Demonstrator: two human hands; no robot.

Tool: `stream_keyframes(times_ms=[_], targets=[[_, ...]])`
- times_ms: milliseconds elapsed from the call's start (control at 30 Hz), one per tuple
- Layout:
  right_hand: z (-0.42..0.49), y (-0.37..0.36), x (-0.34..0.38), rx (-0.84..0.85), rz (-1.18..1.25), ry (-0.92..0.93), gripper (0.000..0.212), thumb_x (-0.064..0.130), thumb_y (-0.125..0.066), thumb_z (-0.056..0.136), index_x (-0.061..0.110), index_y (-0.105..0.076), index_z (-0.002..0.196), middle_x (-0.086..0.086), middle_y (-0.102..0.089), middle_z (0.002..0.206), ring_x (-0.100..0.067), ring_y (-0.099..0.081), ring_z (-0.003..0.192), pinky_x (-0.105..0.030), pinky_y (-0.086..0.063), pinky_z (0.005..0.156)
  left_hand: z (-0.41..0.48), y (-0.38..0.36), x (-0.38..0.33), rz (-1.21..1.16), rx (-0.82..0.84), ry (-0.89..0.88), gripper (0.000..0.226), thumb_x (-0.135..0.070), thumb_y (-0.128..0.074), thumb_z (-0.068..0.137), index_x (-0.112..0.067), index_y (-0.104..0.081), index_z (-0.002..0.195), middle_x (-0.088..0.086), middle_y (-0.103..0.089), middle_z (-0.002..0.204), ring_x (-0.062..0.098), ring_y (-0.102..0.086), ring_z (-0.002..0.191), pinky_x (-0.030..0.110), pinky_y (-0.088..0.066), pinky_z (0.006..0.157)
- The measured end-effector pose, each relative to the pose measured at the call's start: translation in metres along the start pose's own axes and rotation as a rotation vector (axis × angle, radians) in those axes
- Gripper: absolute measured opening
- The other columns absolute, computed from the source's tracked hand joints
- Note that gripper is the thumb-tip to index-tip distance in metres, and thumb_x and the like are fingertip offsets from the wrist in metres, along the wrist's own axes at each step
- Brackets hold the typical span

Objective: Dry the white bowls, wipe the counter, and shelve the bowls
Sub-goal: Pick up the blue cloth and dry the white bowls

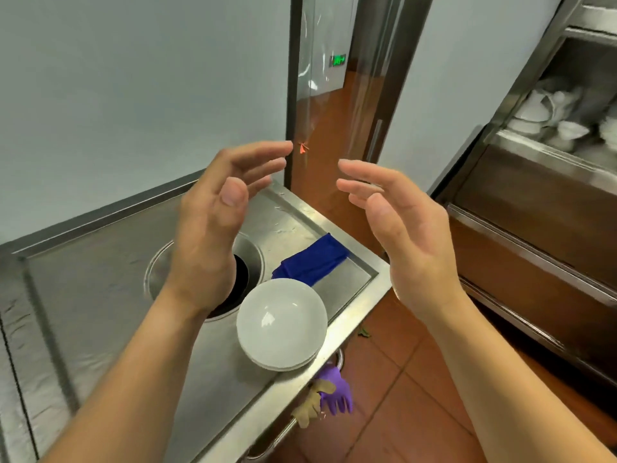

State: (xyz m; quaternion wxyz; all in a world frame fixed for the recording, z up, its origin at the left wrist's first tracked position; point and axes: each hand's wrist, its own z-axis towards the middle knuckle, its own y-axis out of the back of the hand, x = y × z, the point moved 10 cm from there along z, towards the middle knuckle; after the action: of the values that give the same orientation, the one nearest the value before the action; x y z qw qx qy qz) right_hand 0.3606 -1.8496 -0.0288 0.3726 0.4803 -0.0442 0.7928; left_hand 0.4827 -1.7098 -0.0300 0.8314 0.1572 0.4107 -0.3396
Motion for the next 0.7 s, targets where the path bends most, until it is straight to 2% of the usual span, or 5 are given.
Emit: stream_keyframes(times_ms=[233,400,467,533,700], targets=[[0.062,-0.02,-0.137,0.167,0.028,-0.11,0.046,0.037,-0.049,0.097,0.01,-0.062,0.132,-0.002,-0.068,0.129,-0.013,-0.065,0.12,-0.028,-0.052,0.101,0.026,-0.005,0.114,0.075,-0.105,0.134,0.052,-0.071,-0.046,0.098,-0.033,-0.065,0.129,0.01,-0.065,0.141,0.035,-0.061,0.133,0.048,-0.045,0.11],[0.076,-0.053,-0.254,0.373,0.008,-0.203,0.038,0.038,-0.057,0.099,0.019,-0.062,0.132,0.003,-0.068,0.128,-0.012,-0.065,0.118,-0.038,-0.053,0.102,0.008,-0.005,0.182,0.141,-0.231,0.244,0.052,-0.069,-0.045,0.099,-0.032,-0.065,0.13,0.008,-0.066,0.141,0.033,-0.061,0.133,0.048,-0.045,0.11],[0.073,-0.072,-0.303,0.472,-0.093,-0.236,0.037,0.041,-0.059,0.098,0.027,-0.061,0.132,0.011,-0.066,0.13,-0.007,-0.062,0.119,-0.028,-0.05,0.102,-0.004,-0.004,0.205,0.165,-0.273,0.296,0.052,-0.069,-0.045,0.099,-0.032,-0.064,0.13,0.008,-0.066,0.141,0.032,-0.061,0.134,0.05,-0.045,0.112],[0.064,-0.092,-0.353,0.599,-0.262,-0.242,0.039,0.035,-0.06,0.099,0.026,-0.057,0.137,0.009,-0.061,0.137,-0.008,-0.058,0.125,-0.021,-0.042,0.103,-0.015,-0.002,0.222,0.182,-0.31,0.34,0.053,-0.071,-0.045,0.097,-0.032,-0.064,0.129,0.006,-0.067,0.139,0.031,-0.061,0.134,0.049,-0.045,0.113],[0.04,-0.134,-0.466,0.92,-0.575,-0.306,0.054,0.004,-0.051,0.102,0.015,-0.039,0.154,-0.007,-0.043,0.158,-0.025,-0.042,0.144,-0.026,-0.031,0.112,-0.041,0.013,0.244,0.224,-0.384,0.424,0.048,-0.066,-0.045,0.101,-0.031,-0.065,0.127,0.006,-0.069,0.135,0.029,-0.063,0.132,0.042,-0.048,0.111]])
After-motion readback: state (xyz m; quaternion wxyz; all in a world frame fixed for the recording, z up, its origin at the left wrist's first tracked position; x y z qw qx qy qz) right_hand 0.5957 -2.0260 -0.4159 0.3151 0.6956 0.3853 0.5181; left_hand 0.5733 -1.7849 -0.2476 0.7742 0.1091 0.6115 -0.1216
